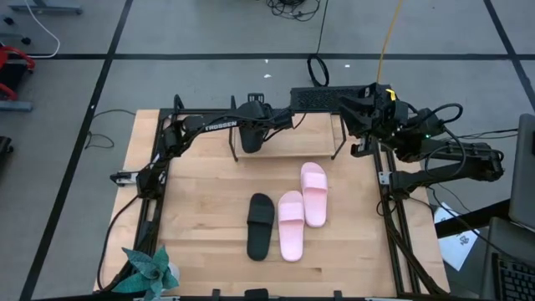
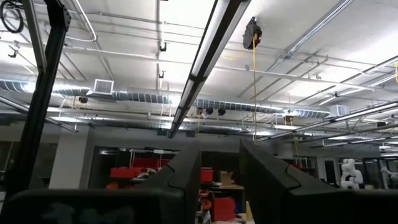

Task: Pick and place slides into the shelf
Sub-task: Put the top black slide on the shelf

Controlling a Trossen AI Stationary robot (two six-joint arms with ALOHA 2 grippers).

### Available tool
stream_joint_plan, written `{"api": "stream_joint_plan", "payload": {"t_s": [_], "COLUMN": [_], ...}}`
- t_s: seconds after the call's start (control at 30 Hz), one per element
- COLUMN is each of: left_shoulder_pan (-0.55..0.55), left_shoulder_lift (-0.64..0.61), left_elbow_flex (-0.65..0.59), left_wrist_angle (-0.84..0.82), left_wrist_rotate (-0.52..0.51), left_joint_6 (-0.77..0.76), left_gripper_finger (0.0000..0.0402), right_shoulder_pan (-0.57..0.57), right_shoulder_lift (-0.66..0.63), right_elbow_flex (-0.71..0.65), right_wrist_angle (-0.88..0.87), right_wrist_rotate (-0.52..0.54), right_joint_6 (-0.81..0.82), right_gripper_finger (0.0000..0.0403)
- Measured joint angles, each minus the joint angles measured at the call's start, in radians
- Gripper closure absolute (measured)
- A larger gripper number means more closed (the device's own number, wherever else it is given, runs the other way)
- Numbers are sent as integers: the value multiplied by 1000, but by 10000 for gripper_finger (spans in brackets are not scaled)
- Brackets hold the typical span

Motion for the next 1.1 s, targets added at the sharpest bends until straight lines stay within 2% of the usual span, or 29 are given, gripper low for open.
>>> {"api": "stream_joint_plan", "payload": {"t_s": [0.67, 1.1], "left_shoulder_pan": [-6, -8], "left_shoulder_lift": [-1, -3], "left_elbow_flex": [-149, -170], "left_wrist_angle": [59, 97], "left_wrist_rotate": [-21, 4], "left_joint_6": [50, 76], "left_gripper_finger": [401, 401], "right_shoulder_pan": [0, 0], "right_shoulder_lift": [0, 0], "right_elbow_flex": [0, 0], "right_wrist_angle": [-1, 0], "right_wrist_rotate": [-5, -5], "right_joint_6": [2, 2], "right_gripper_finger": [305, 305]}}
